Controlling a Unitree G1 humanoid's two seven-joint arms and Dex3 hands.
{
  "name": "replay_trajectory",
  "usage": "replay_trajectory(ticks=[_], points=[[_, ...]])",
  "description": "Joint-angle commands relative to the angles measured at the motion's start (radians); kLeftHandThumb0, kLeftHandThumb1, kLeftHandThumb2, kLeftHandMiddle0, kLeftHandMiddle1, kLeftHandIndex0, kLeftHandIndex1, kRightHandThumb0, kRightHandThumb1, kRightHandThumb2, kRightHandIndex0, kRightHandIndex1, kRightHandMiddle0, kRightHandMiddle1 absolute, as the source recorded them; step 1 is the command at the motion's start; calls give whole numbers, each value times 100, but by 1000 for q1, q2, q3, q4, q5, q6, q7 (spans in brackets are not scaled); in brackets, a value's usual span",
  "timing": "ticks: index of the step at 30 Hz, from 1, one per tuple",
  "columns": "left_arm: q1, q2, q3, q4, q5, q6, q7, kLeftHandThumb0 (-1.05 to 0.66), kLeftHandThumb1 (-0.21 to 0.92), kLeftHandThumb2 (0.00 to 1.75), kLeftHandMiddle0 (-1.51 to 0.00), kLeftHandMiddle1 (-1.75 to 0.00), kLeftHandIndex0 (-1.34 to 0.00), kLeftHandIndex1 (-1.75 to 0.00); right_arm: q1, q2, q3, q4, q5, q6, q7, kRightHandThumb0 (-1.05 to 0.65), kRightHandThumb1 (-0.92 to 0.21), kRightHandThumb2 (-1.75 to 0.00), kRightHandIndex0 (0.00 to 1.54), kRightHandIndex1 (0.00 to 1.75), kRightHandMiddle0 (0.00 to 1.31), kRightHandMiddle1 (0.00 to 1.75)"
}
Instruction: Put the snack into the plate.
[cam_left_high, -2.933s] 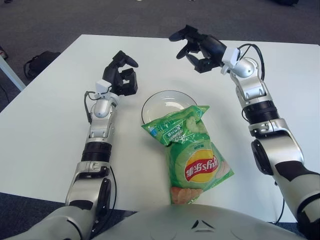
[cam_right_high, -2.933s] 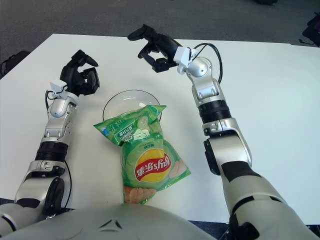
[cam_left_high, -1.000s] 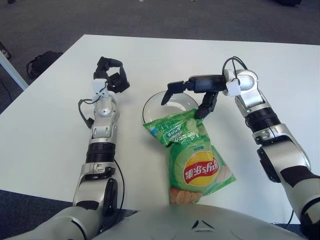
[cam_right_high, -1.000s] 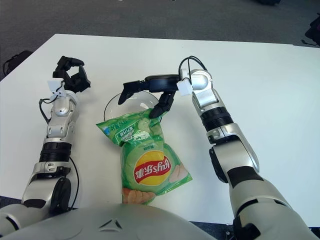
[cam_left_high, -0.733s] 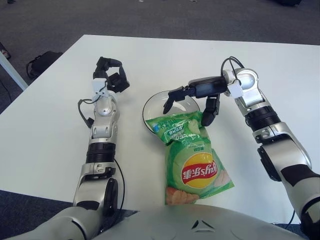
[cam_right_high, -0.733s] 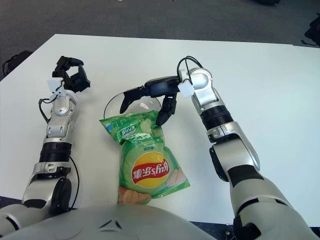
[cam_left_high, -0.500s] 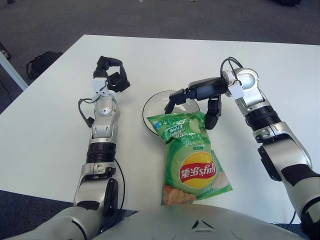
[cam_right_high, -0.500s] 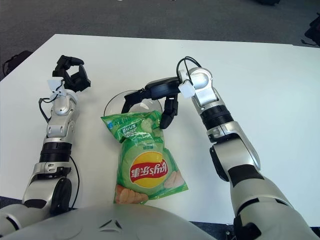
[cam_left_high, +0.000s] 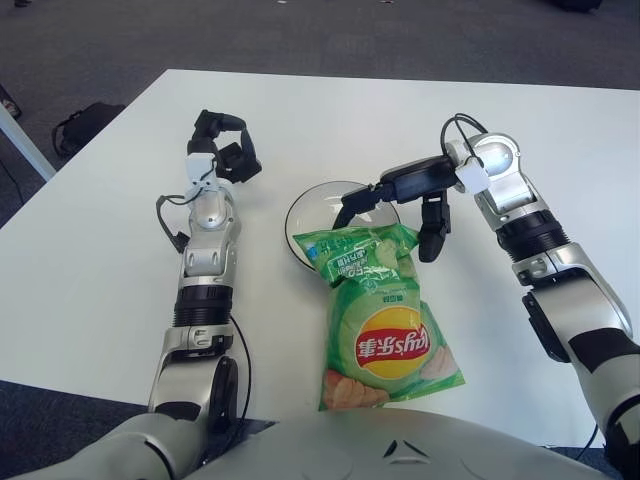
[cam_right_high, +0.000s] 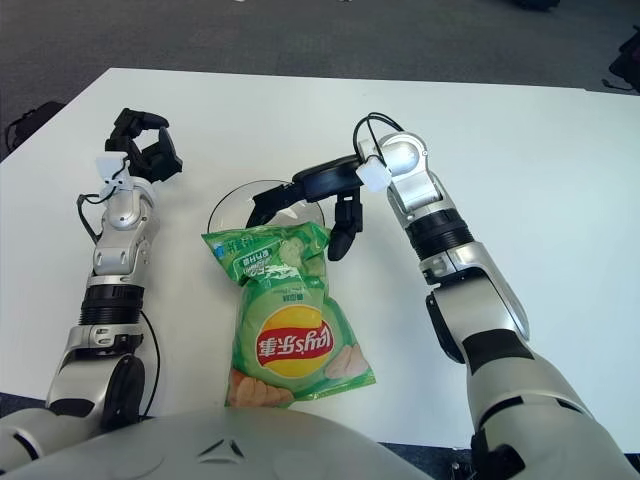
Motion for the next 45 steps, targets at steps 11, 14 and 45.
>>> replay_trajectory(ticks=[11,14,45], points=[[13,2,5,-3,0,10,-5,-44,46,114,-117,-175,-50,-175,-17,-22,5,-34,13,66,73,-60,-55,-74,14,11,0,62],[12,-1,6,-4,1,12,-1,-44,46,114,-117,-175,-50,-175,-16,-28,-3,-41,2,75,63,-59,-54,-75,18,12,0,71],[2,-25,34,13,30,-43,104,-44,44,116,-117,-175,-52,-175,28,-147,-122,-266,-109,363,-232,-1,-19,-138,65,164,65,161]])
